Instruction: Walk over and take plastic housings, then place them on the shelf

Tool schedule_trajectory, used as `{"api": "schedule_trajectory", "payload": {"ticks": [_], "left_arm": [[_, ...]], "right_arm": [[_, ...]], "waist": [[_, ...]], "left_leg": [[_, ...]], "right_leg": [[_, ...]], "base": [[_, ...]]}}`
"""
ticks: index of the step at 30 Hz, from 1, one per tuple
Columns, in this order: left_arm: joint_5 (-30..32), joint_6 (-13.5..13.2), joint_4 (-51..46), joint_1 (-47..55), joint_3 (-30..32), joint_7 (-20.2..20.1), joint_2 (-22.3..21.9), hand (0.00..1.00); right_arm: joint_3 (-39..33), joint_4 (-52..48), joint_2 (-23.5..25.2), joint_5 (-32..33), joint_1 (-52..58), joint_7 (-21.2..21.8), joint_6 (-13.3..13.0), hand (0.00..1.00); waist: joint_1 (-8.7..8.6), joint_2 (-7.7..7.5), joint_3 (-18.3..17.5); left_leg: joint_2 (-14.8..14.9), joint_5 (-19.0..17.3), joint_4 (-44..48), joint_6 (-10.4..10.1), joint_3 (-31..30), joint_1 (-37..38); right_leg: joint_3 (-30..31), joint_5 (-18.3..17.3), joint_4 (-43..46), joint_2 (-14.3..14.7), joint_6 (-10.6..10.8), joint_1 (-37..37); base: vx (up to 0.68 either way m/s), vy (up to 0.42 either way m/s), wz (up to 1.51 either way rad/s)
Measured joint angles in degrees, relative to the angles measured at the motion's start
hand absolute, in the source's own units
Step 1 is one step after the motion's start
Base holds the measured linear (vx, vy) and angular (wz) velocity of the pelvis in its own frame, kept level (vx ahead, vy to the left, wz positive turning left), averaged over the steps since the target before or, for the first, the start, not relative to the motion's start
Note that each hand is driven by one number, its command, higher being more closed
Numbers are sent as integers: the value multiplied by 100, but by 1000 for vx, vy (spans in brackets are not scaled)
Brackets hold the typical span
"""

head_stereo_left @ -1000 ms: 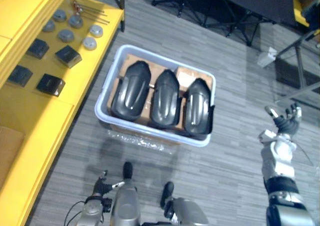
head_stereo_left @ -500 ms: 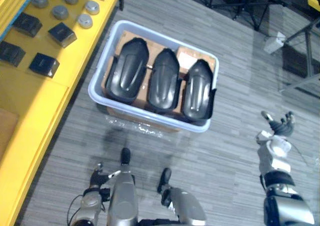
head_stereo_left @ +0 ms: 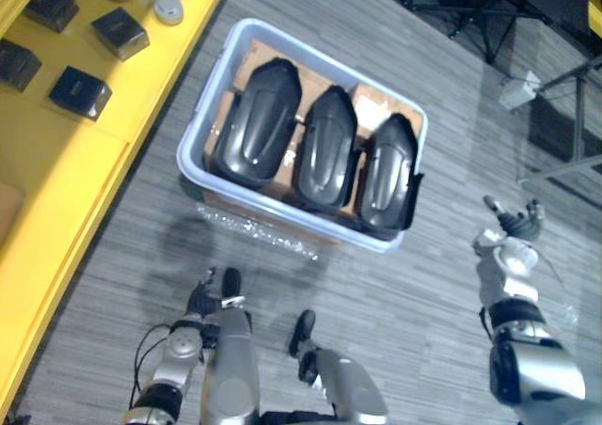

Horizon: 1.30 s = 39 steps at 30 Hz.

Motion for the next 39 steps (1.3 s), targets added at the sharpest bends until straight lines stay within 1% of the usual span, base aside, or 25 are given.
{"api": "schedule_trajectory", "payload": {"ticks": [1,2,3,5,6,7,8,10,11,13,15,16,17,18,19,20,22,24,27,28,30,32,35,39], "left_arm": [[-14,70,12,-14,41,6,3,0],[-34,102,87,-58,53,16,26,0],[-39,106,110,-74,55,20,36,0],[-43,99,174,-147,144,60,38,0],[-45,89,177,-153,193,77,30,0],[-47,81,225,-195,227,156,31,0],[-51,76,273,-238,233,191,24,0],[-208,37,289,-260,234,223,-9,0],[-258,-42,321,-278,235,246,-56,0],[-262,-178,345,-298,236,260,-70,0],[-314,-440,348,-329,207,258,-94,0],[-382,-620,322,-324,156,259,-130,0],[-382,-669,290,-323,138,261,-155,0],[-374,-764,227,-317,16,279,-211,0],[-368,-830,163,-315,-121,351,-282,0],[-373,-834,142,-311,-180,406,-329,0],[-557,-828,144,-206,-278,547,-428,0],[-777,-828,166,-82,-235,715,-429,0],[-961,-829,274,11,-187,845,-429,0],[-1105,-832,279,41,-170,850,-459,0],[-1159,-900,284,85,-37,844,-569,0],[-1156,-1094,287,104,15,839,-618,0],[-1154,-1270,267,109,126,829,-726,0],[-1158,-1275,264,116,209,713,-792,0]], "right_arm": [[0,29,-6,-6,-46,-9,59,0],[0,118,-25,-7,-111,-10,145,0],[0,173,-28,-6,-138,-12,195,0],[46,359,-38,-4,-198,-16,365,0],[100,392,-55,-3,-224,-18,416,0],[144,463,-113,-2,-302,-17,483,0],[147,508,-206,-2,-386,-17,535,0],[150,560,-339,-3,-475,-14,539,0],[150,649,-411,-3,-550,-12,542,0],[151,762,-438,-3,-665,-12,556,0],[176,919,-438,-4,-803,-10,559,0],[176,1001,-443,-4,-879,-13,556,0],[176,1001,-453,-5,-893,-13,542,0],[177,1000,-500,-13,-905,-29,507,0],[193,999,-616,-14,-945,-139,437,0],[200,998,-683,-15,-962,-189,385,0],[235,971,-850,-96,-1084,-435,233,0],[422,931,-930,-277,-1133,-557,169,0],[628,860,-934,-461,-1153,-645,80,0],[663,852,-935,-543,-1158,-650,10,0],[822,817,-935,-694,-1173,-687,-14,0],[1034,545,-943,-801,-1216,-761,-84,0],[1237,366,-944,-815,-1354,-747,-134,0],[1384,361,-944,-905,-1381,-677,-129,0]], "waist": [[1,23,4],[-3,75,38],[-4,91,47],[0,146,53],[4,170,52],[16,214,68],[23,290,91],[42,399,137],[72,460,127],[95,504,125],[111,522,130],[113,559,151],[116,586,161],[124,654,139],[137,795,148],[158,854,157],[228,1085,153],[246,1193,155],[263,1222,153],[279,1223,153],[298,1223,153],[299,1224,153],[319,1224,153],[359,1224,153]], "left_leg": [[8,8,14,-13,-3,-68],[21,12,83,-18,-17,-134],[21,12,118,-18,-17,-166],[30,-7,266,-46,-54,-312],[36,-12,307,-52,-62,-351],[43,-10,339,-58,-72,-407],[50,-9,395,-59,-94,-476],[52,-6,424,-62,-110,-506],[53,12,470,-85,-116,-568],[61,17,496,-79,-117,-631],[57,52,490,-67,-133,-680],[37,59,491,-58,-144,-683],[11,59,489,-58,-153,-683],[-15,59,477,-57,-164,-722],[-50,63,483,-49,-187,-775],[-78,67,472,-44,-177,-778],[-138,98,433,2,-149,-792],[-191,129,383,14,-146,-800],[-223,132,403,10,-145,-856],[-246,137,401,2,-148,-873],[-264,137,413,1,-155,-880],[-272,138,452,-16,-175,-965],[-251,145,505,-51,-203,-1068],[-258,133,572,-68,-269,-1099]], "right_leg": [[-2,-57,3,13,-81,-62],[-6,-109,2,29,-70,-81],[-6,-170,2,32,-97,-83],[-23,-351,10,54,-83,-114],[-23,-380,27,70,-91,-139],[-25,-450,80,83,-101,-203],[-26,-514,160,81,-99,-269],[-29,-594,232,83,-127,-313],[-23,-634,319,78,-110,-397],[-12,-663,398,77,-120,-482],[-16,-671,433,62,-107,-560],[-26,-678,462,47,-94,-568],[-33,-692,495,36,-78,-577],[-67,-757,595,-25,-12,-648],[-130,-823,709,-70,-44,-719],[-132,-850,760,-111,-9,-759],[-121,-932,957,-221,47,-902],[-123,-1035,1153,-313,111,-1016],[-125,-1193,1464,-383,115,-1196],[-131,-1277,1622,-434,109,-1281],[-135,-1376,1812,-484,92,-1360],[-143,-1508,2023,-533,82,-1501],[-148,-1608,2225,-540,42,-1661],[-185,-1716,2368,-553,17,-1686]], "base": [[-5,-65,-4],[-3,-61,-2],[2,-59,4],[4,-56,9],[-9,-44,4],[0,0,0],[0,0,0],[-15,-4,2],[0,0,0],[-6,0,-2],[7,-4,3],[17,2,6],[13,3,12],[8,10,17],[5,14,16],[7,21,9],[0,0,0],[30,-28,5],[32,-39,7],[29,-44,9],[23,-42,8],[-7,-41,5],[-23,-47,2],[-20,-33,8]]}}
